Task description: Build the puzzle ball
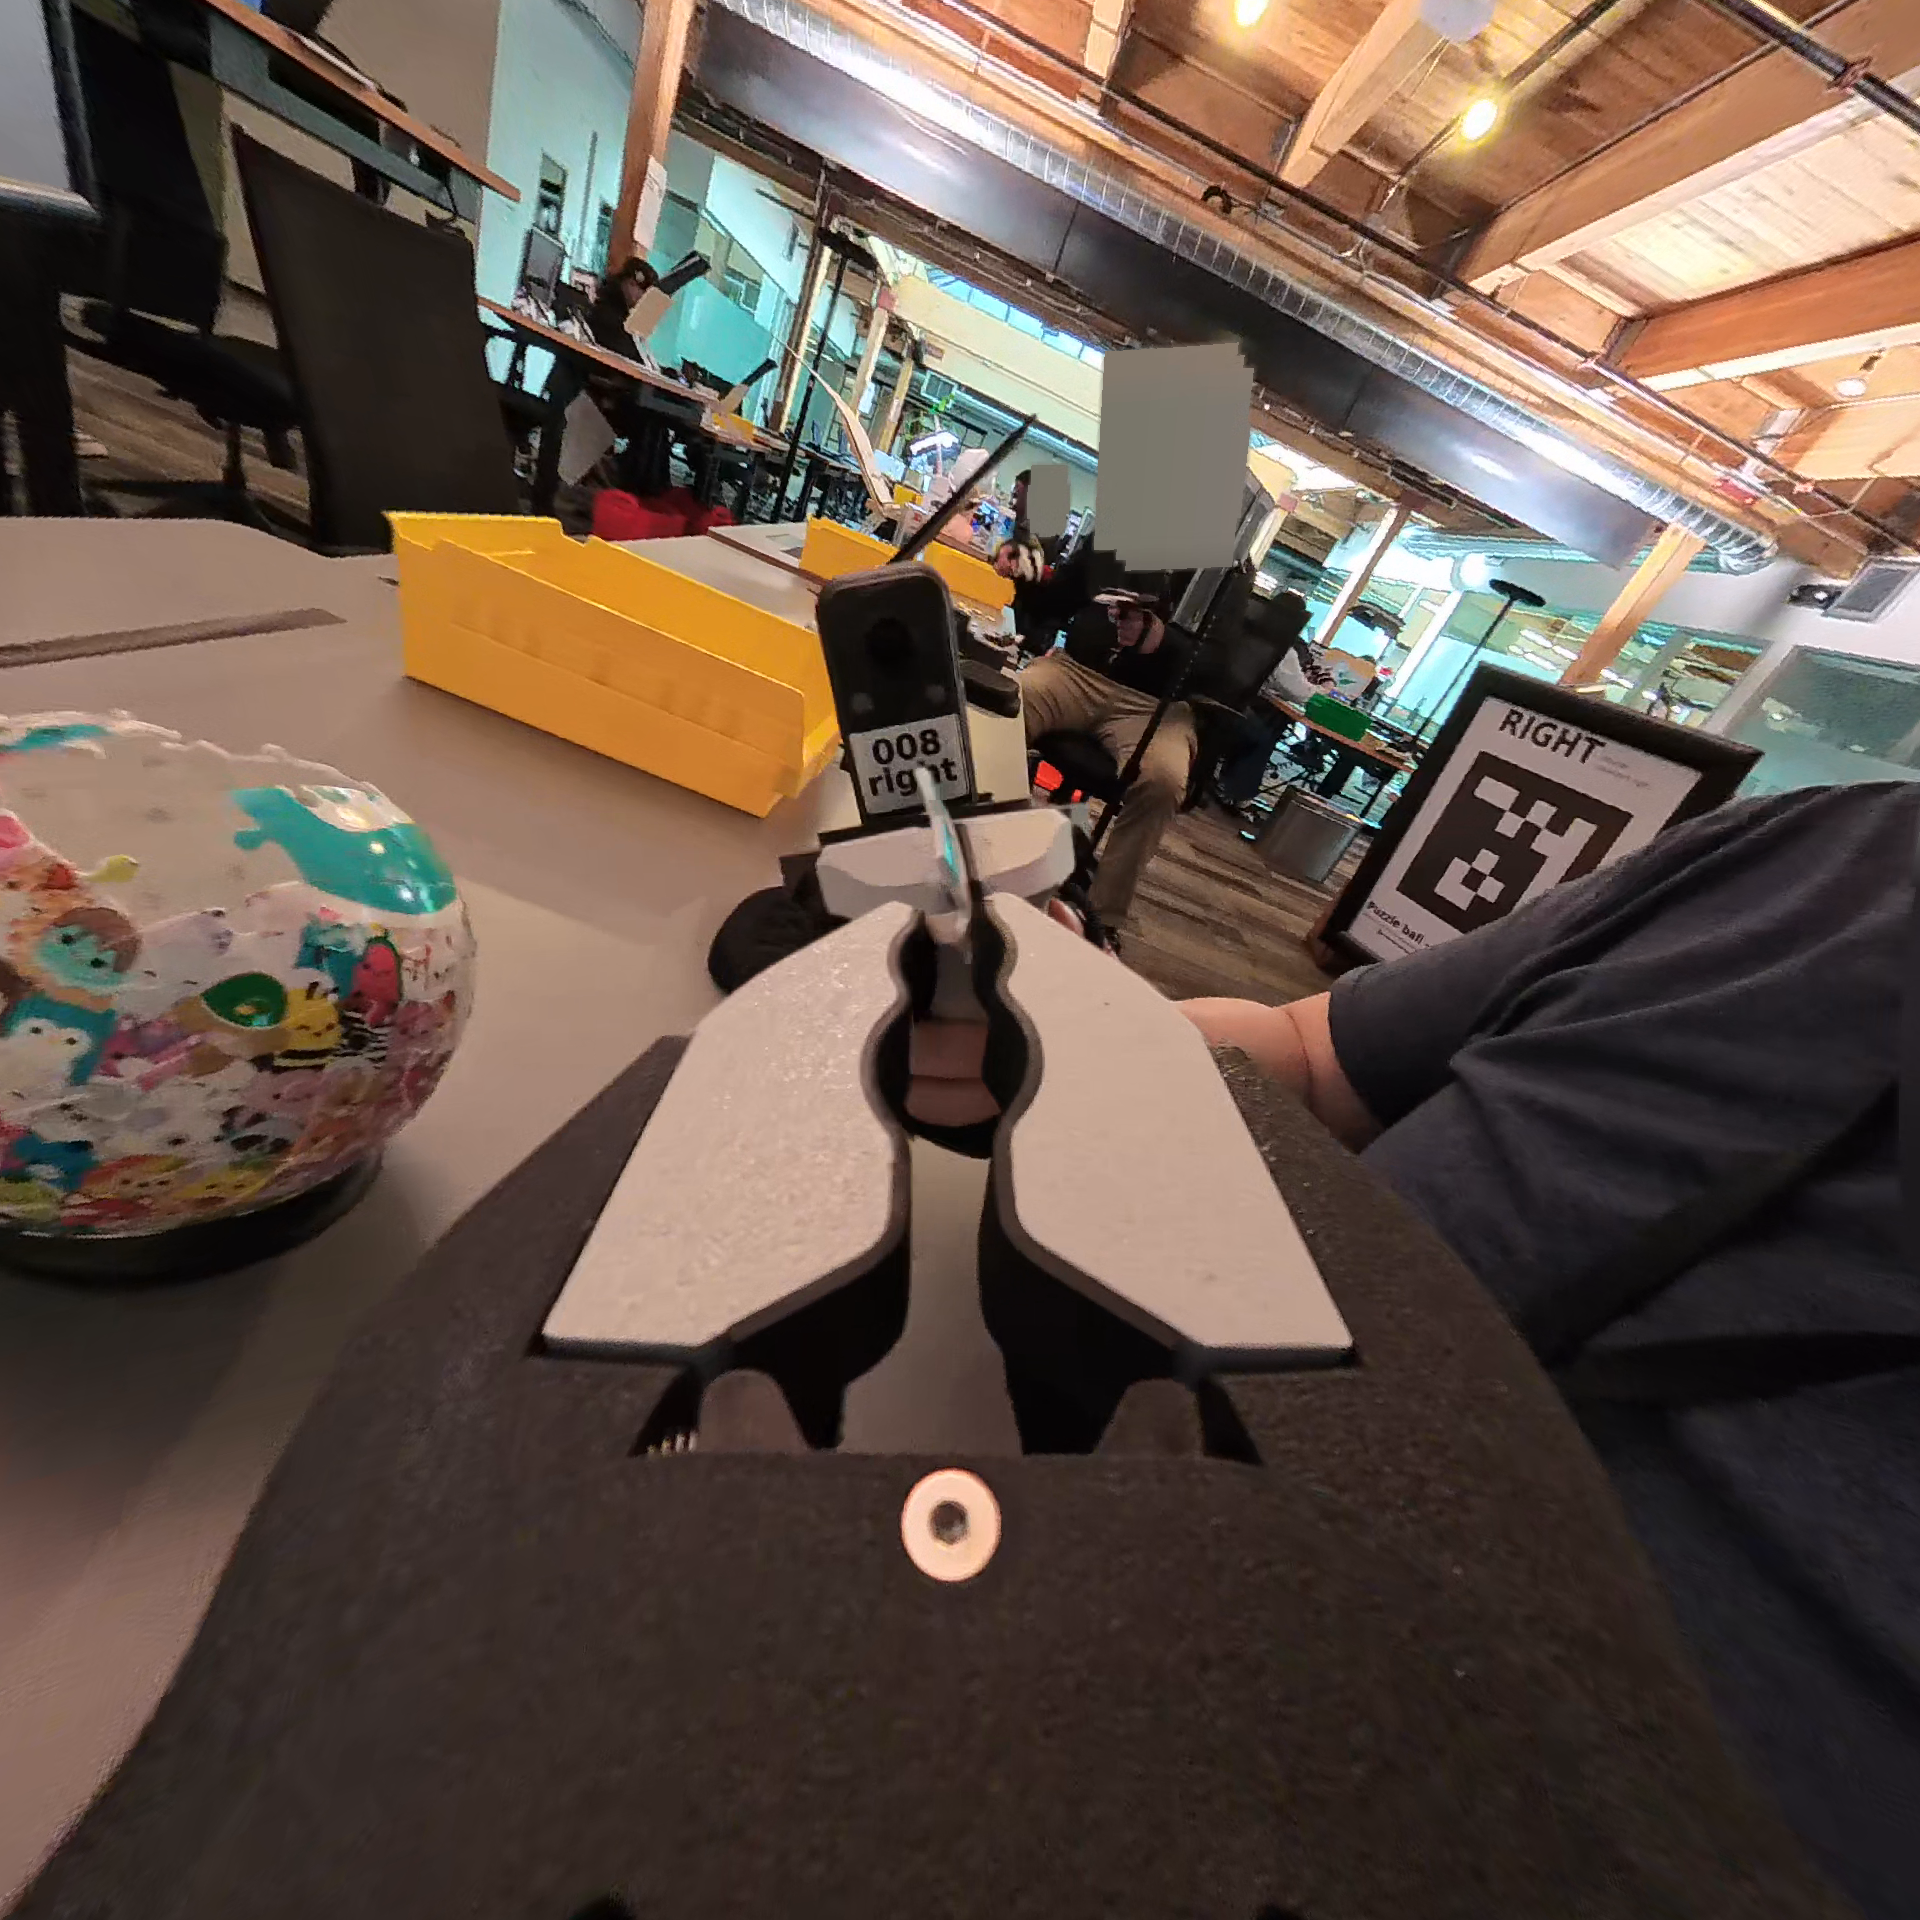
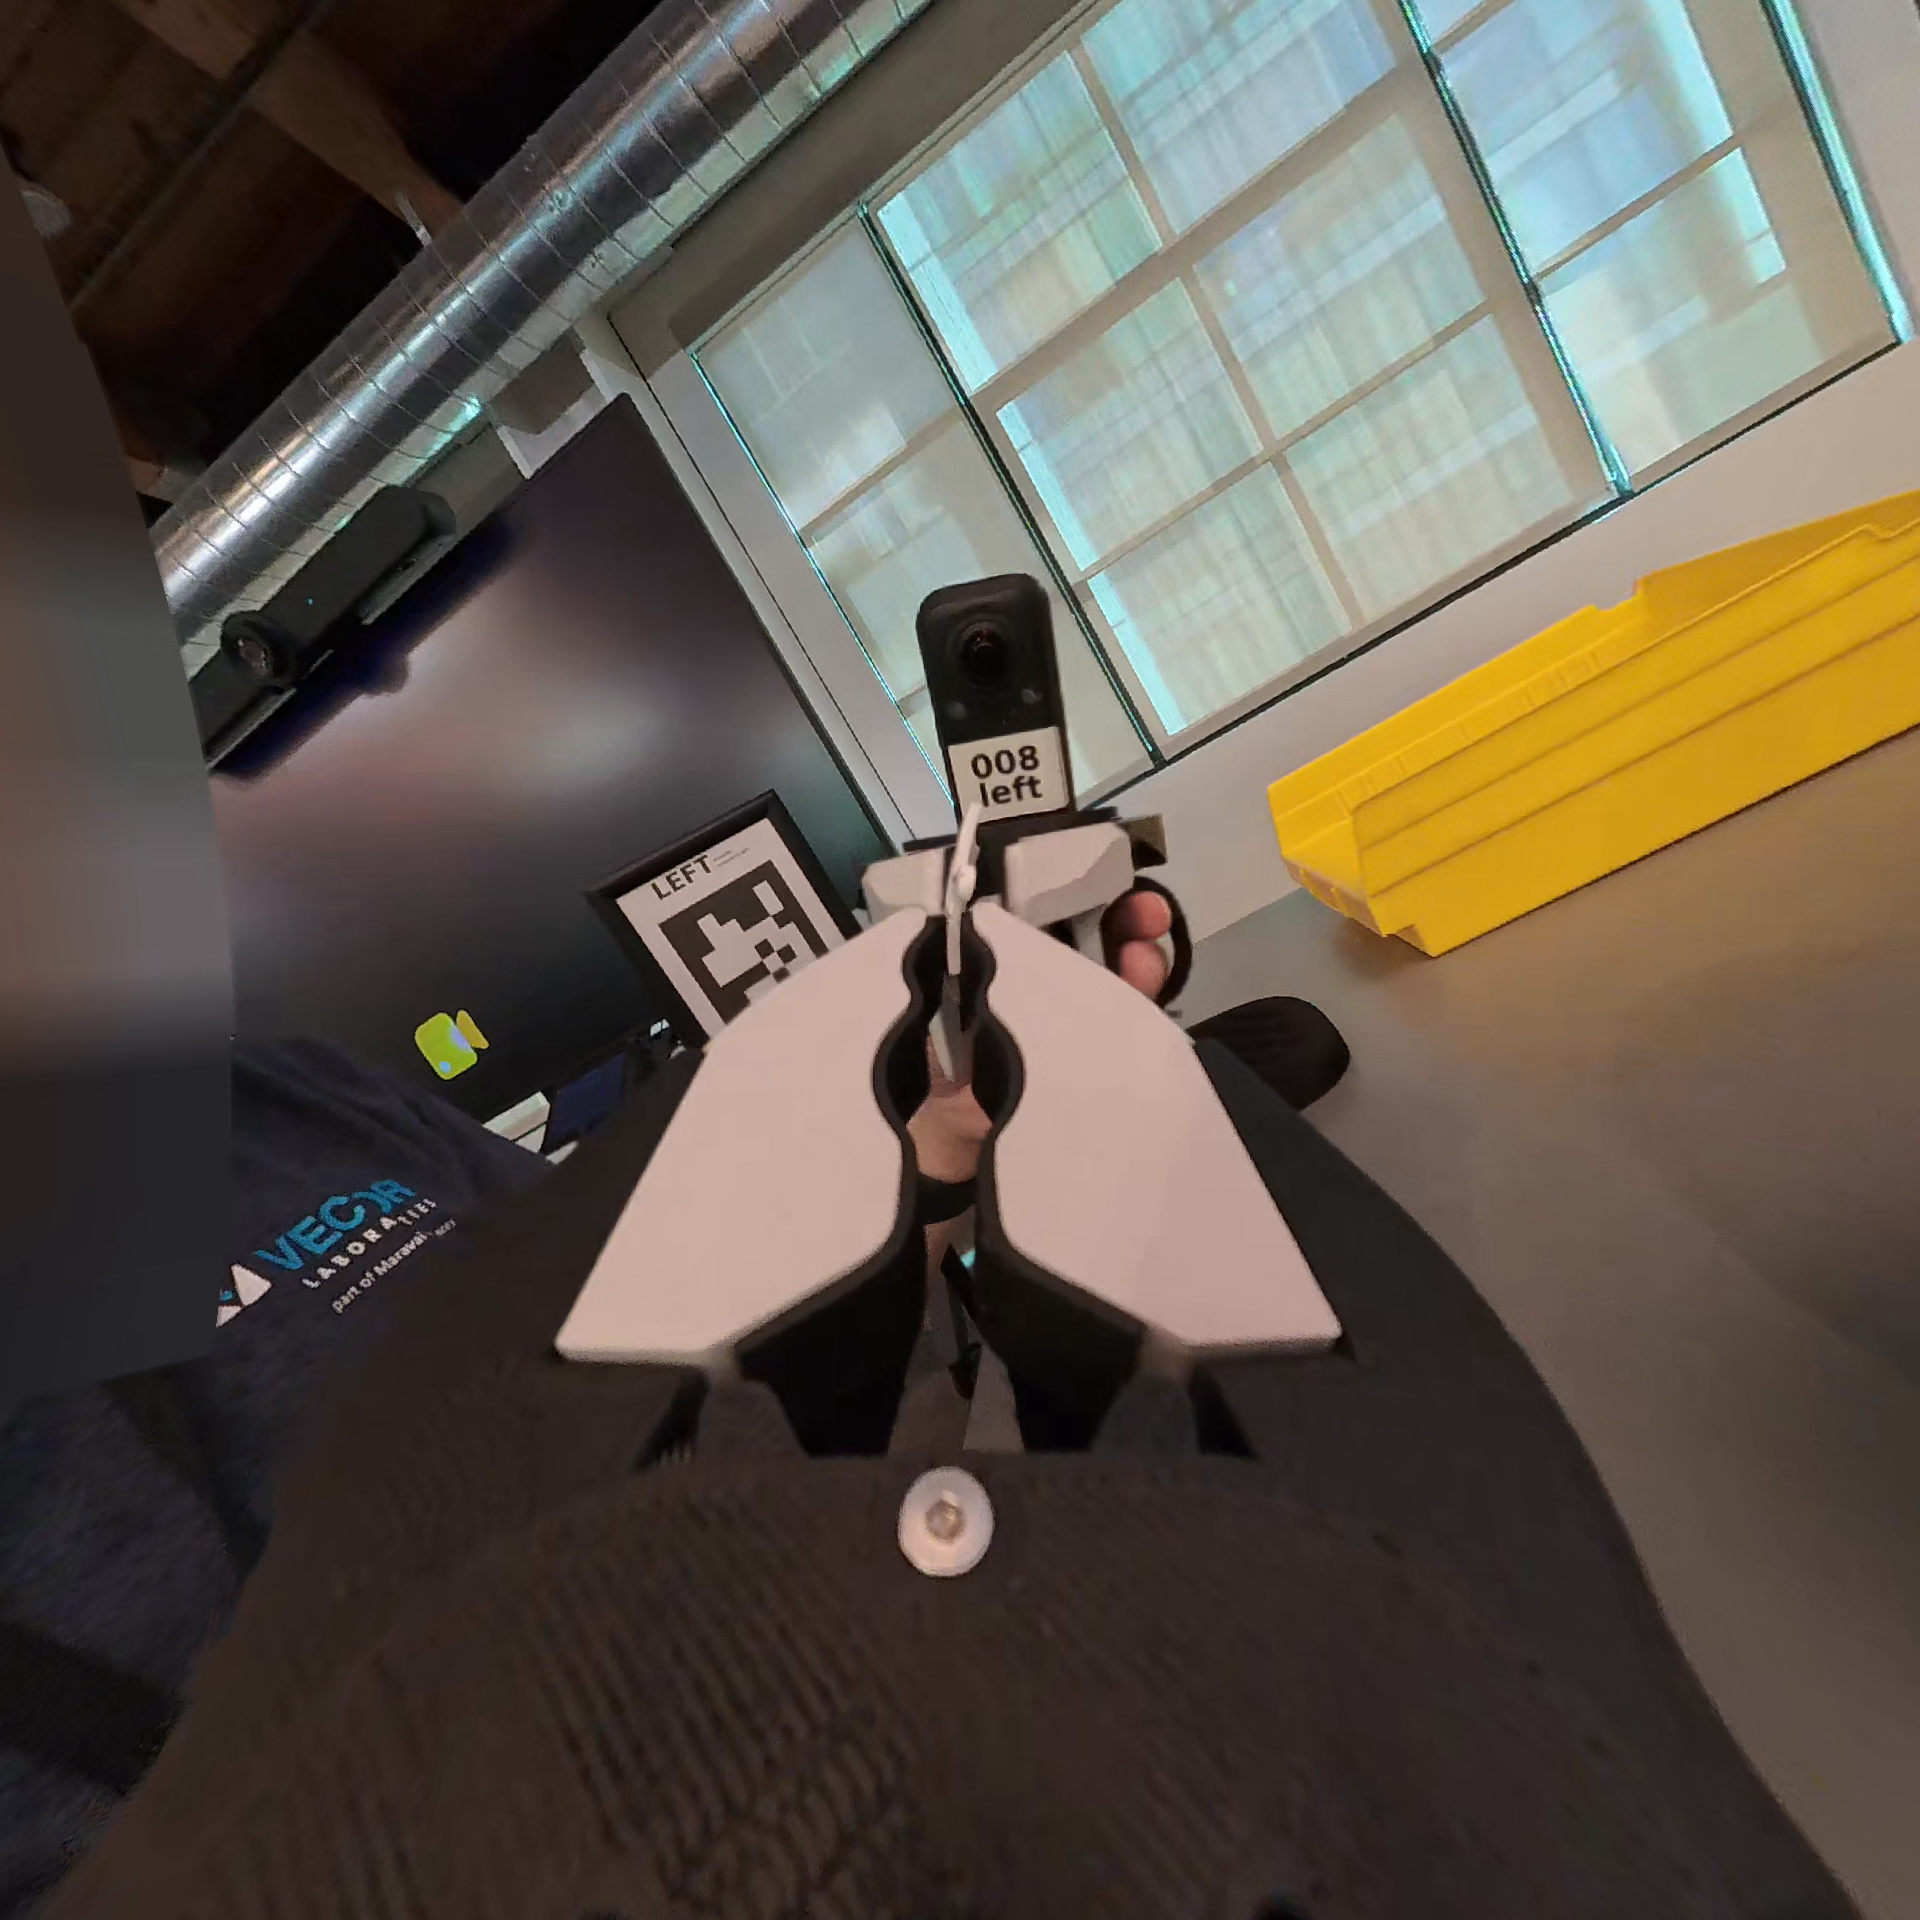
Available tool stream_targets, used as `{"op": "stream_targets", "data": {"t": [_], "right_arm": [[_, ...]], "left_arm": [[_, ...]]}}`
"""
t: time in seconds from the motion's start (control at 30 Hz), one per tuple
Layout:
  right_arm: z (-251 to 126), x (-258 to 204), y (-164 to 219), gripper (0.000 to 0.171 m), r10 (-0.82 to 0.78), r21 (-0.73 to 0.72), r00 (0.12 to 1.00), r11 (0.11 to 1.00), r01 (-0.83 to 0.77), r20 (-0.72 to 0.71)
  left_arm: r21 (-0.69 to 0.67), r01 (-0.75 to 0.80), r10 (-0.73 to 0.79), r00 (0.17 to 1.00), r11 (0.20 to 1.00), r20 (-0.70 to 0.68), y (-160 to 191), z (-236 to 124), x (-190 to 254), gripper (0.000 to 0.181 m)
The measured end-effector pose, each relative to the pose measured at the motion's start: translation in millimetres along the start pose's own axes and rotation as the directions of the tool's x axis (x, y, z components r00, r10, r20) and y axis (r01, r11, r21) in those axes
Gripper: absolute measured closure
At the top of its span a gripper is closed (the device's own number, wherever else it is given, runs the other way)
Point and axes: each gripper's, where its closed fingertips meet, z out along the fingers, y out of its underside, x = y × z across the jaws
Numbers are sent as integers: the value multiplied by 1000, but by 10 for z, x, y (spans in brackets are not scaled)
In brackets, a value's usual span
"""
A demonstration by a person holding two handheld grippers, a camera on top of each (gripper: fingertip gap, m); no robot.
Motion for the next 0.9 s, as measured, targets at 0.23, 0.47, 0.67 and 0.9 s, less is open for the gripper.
{"op": "stream_targets", "data": {"t": [0.23, 0.47, 0.67, 0.9], "right_arm": [[-42, 36, 37, 162, 16, -1, 1000, 1000, -16, 19], [-441, 136, -245, 154, -76, -8, 993, 997, 76, -90], [-361, 167, -49, 156, 35, -64, 996, 997, -40, -78], [-206, 223, 167, 155, 121, -81, 991, 989, -125, -49]], "left_arm": [[-9, 86, -86, 994, 996, -63, 84, -8, 14, 179], [8, 159, -157, 984, 987, -82, 89, -139, -44, 179], [10, 226, -224, 969, 974, -106, 167, -68, -101, 179], [4, 249, -247, 962, 969, -113, 236, -55, -107, 179]]}}
